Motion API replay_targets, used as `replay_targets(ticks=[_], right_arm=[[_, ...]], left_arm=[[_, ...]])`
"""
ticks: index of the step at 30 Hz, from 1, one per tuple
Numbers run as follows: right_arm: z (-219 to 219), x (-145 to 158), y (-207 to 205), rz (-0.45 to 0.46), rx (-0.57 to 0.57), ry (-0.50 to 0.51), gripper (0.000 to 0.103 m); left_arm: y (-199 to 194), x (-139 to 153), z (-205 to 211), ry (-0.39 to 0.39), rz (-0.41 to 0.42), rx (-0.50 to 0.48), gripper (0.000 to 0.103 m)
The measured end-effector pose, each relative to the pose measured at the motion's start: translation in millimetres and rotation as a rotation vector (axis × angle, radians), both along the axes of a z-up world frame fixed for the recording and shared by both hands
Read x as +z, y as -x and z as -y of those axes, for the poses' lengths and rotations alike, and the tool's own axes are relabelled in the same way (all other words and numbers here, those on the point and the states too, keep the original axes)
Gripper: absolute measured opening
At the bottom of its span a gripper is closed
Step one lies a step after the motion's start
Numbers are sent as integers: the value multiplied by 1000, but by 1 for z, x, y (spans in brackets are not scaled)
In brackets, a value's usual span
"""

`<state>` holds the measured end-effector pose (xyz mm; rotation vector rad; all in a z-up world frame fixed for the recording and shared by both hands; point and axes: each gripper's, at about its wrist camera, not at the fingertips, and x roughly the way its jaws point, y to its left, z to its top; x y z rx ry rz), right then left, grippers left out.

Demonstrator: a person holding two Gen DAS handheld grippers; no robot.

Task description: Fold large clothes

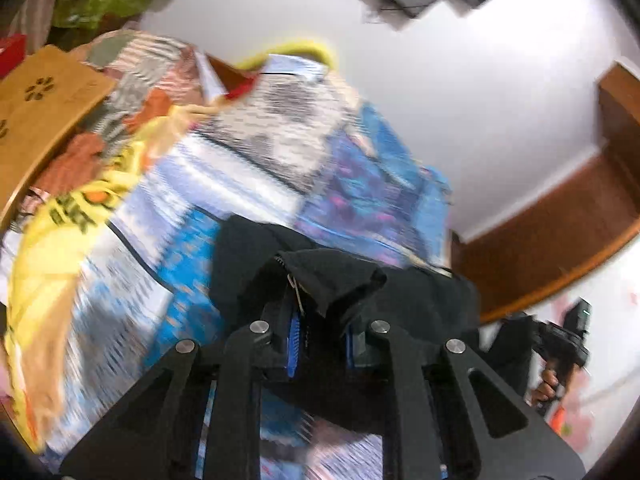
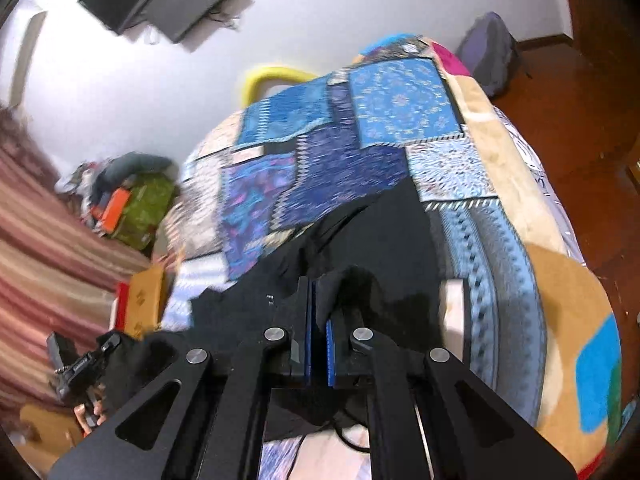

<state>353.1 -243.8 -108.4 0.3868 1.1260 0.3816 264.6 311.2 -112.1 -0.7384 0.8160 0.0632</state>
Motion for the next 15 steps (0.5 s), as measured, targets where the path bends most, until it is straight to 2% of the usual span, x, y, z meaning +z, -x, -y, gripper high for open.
replay_targets(ticks=[1, 3, 6, 8, 12, 15], right_arm=[[4, -3, -7, -10, -11, 3, 4], [12, -29, -27, -54, -45, 3, 4], [18, -57, -43, -108, -56, -5, 4], [21, -72, -48, -134, -65, -16, 4], [23, -73, -47, -126, -51, -27, 4], [13, -58, -41, -82, 22, 61, 6]], left_arm=[[-9, -12, -8, -16, -30, 18, 16], [-30, -41, -21, -34, -91, 44, 16], [-51, -84, -32, 2, -144, 50, 17], [-67, -107, -29, -18, -178, 34, 17], [-80, -126, -19, -58, -231, -6, 17], [-81, -121, -12, -119, -239, -26, 18]])
